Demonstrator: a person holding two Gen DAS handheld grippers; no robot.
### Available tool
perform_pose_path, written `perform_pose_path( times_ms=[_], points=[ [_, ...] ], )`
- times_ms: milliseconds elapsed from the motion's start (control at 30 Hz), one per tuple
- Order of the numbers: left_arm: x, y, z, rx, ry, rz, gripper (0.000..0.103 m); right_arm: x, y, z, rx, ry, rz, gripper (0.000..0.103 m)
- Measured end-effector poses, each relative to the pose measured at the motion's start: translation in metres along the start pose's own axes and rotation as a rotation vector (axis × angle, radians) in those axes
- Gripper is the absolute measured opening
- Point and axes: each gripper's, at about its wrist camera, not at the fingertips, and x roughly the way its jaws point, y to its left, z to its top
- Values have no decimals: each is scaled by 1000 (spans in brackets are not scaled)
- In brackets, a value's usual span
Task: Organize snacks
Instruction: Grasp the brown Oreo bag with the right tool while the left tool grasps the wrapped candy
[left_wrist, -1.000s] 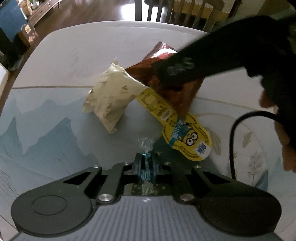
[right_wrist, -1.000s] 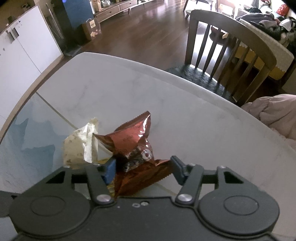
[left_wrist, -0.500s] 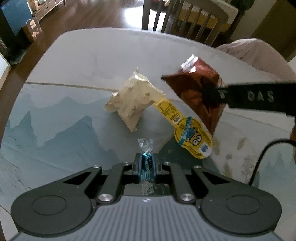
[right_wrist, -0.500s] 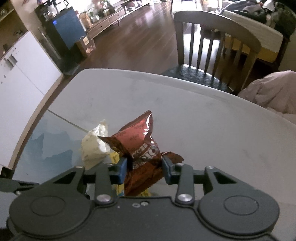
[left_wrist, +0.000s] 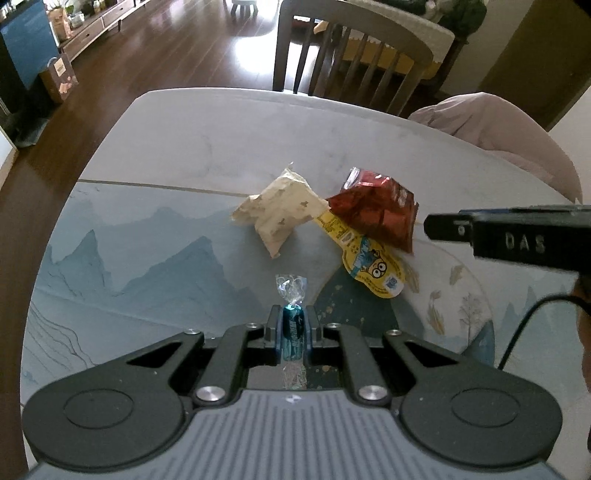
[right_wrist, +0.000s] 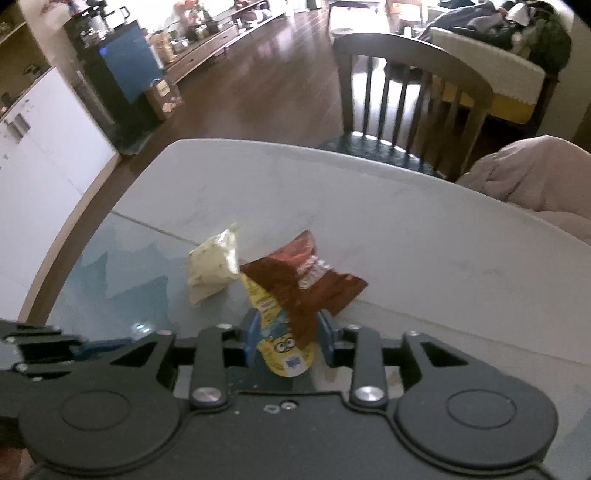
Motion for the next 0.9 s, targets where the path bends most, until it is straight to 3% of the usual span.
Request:
perform_pose_path(
  times_ms=[67, 100, 133, 167, 233, 433, 633, 900],
  points=[
    [2, 2, 0, -10, 0, -10, 11, 4, -4, 4, -5, 0, -10, 45],
    [4, 2, 0, -11, 2, -12, 11, 6, -4, 6, -12, -4, -14, 63],
    [5, 2, 0, -10, 3, -10, 11, 7, -3, 7, -25, -13, -16, 88],
    [5, 3, -1, -10, 5, -11, 11, 10, -3, 9, -50, -23, -20, 96],
    [9, 5, 1, -18, 14, -15, 11, 18, 2, 13, -118, -33, -29, 95],
    [19, 8, 5, -40, 34, -19, 11, 70, 11, 27, -280, 84, -36, 95],
    [28, 9, 7, -47, 56, -12, 11, 108, 13, 31, -313, 134, -12, 87],
    [35, 8, 9, -44, 71, -10, 11, 114, 6, 29, -320, 144, 28, 61]
  ],
)
